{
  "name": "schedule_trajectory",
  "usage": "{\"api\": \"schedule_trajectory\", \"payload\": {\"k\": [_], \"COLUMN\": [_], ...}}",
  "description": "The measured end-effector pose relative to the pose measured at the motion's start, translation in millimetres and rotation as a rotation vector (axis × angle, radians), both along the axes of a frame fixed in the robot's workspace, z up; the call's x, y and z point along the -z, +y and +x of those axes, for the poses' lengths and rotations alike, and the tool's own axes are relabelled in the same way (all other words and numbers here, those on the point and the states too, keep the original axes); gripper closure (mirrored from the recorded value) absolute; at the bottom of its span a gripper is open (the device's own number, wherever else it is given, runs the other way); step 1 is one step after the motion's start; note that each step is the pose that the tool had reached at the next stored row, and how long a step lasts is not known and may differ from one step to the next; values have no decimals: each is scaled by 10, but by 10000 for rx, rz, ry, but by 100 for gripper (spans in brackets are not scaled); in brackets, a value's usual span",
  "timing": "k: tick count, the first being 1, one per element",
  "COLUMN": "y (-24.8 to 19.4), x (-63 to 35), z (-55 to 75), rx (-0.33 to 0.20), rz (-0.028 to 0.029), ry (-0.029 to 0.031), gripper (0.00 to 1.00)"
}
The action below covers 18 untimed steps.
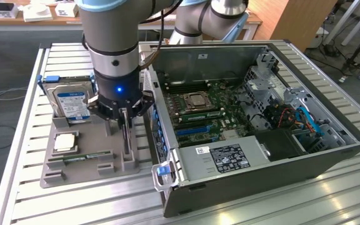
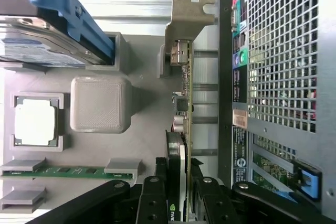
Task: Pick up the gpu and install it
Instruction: 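Pick up the gpu and move the gpu toward the slot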
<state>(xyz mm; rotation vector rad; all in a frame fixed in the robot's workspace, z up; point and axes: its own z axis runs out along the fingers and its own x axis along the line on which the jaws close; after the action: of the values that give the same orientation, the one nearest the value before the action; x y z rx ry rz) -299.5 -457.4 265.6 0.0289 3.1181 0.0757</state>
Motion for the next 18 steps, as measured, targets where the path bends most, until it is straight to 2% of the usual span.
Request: {"api": "schedule_trajectory", "payload": {"k": [11, 18], "y": [0, 0], "x": [-490, -741], "z": [0, 0], "rx": [0, 0], "rz": [-3, -4], "ry": [-1, -1], "gripper": [73, 73]}}
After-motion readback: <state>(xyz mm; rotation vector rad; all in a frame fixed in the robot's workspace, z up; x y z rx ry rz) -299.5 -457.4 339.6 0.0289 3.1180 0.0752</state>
